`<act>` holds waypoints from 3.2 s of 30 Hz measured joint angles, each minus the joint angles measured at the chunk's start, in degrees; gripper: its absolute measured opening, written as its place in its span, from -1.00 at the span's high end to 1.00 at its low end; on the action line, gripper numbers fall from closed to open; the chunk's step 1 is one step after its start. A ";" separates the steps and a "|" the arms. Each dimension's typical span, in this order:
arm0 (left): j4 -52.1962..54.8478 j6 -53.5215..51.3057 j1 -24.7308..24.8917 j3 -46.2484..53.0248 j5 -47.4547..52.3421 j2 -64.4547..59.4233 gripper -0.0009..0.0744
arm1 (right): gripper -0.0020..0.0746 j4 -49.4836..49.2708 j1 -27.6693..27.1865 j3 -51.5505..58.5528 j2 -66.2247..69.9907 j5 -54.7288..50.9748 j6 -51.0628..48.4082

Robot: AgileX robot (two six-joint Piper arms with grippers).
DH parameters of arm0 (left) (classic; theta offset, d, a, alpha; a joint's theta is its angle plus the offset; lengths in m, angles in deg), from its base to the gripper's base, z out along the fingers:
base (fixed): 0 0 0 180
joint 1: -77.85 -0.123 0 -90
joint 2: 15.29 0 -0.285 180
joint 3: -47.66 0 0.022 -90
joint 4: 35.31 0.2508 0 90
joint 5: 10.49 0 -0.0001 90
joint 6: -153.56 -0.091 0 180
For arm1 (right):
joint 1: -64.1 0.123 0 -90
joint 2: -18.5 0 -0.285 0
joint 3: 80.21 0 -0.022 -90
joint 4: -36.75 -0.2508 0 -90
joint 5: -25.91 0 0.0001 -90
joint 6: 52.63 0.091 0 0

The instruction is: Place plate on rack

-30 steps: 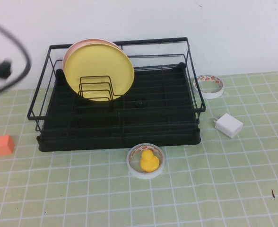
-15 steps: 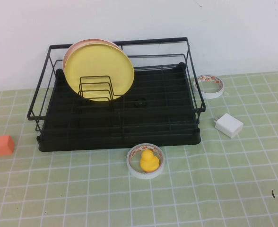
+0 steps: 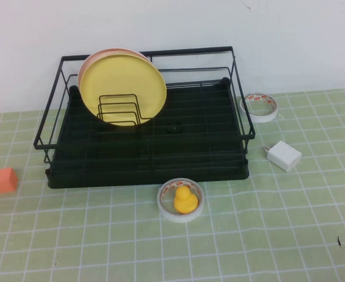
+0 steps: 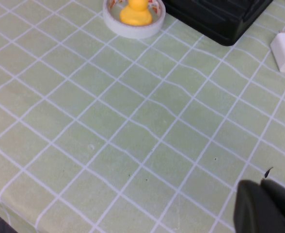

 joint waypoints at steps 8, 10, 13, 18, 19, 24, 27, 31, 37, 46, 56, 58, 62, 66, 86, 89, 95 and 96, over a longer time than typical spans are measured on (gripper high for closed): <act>0.12 0.00 0.10 0.00 -0.51 0.00 0.98 | 0.94 -0.06 0.00 0.00 0.00 0.00 0.00; 0.12 0.00 0.10 0.00 -0.83 0.00 0.98 | 0.94 -0.06 0.00 0.00 0.00 0.00 0.00; 0.12 0.00 0.10 0.00 -1.64 0.22 0.98 | 0.94 -0.06 0.00 0.00 0.00 0.00 0.00; 0.12 -0.54 0.10 0.00 -0.50 4.34 0.98 | 0.94 -0.06 0.00 0.00 0.00 -0.03 0.00; 0.12 -1.17 0.10 0.00 -0.46 5.30 0.98 | 0.94 -0.06 0.00 0.00 0.00 -0.03 0.00; 0.12 -1.89 0.10 0.00 -0.36 9.60 0.98 | 0.94 -0.06 0.00 0.00 0.00 -0.13 0.00; 0.12 -1.89 -0.74 0.00 -0.36 10.69 0.98 | 0.95 -0.06 0.00 0.10 0.00 -0.13 0.00; 0.12 -1.75 -3.33 0.40 -1.24 11.99 0.98 | 0.95 -0.06 0.00 0.08 0.00 -0.15 0.00; 0.15 0.04 -4.53 6.03 -3.46 17.04 0.98 | 0.95 -0.06 0.00 0.08 0.00 -0.25 0.00; 0.36 6.86 -4.53 16.71 -2.42 24.36 0.98 | 0.95 -0.14 0.00 0.08 0.00 -0.37 0.00; 0.36 10.43 -4.61 19.57 0.00 24.40 0.98 | 0.95 -0.50 0.00 0.44 0.00 -0.47 0.00; 0.36 10.43 -4.61 19.57 0.22 24.40 0.98 | 0.95 -0.50 0.00 0.44 0.00 -0.47 0.00; 0.36 10.43 -4.61 19.57 0.49 24.40 0.98 | 0.95 -0.50 0.00 0.44 0.00 -0.47 0.00; -3.89 4.85 -4.61 19.67 1.49 24.40 0.98 | 0.95 -0.50 0.00 0.44 0.00 -0.47 0.00; -107.26 -93.78 -4.61 23.70 29.07 24.53 0.98 | 0.95 -0.59 0.00 0.44 0.00 -0.47 0.00; -109.79 -99.60 -4.61 24.02 27.81 24.53 0.98 | 0.95 -0.59 0.00 0.44 0.00 -0.47 0.00; -110.81 -100.98 -4.61 24.02 27.75 24.53 0.98 | 0.95 -0.59 0.00 0.44 0.00 -0.47 0.00; -110.81 -100.98 -4.61 24.02 27.75 24.53 0.98 | 0.95 -0.59 0.00 0.44 0.00 -0.47 0.00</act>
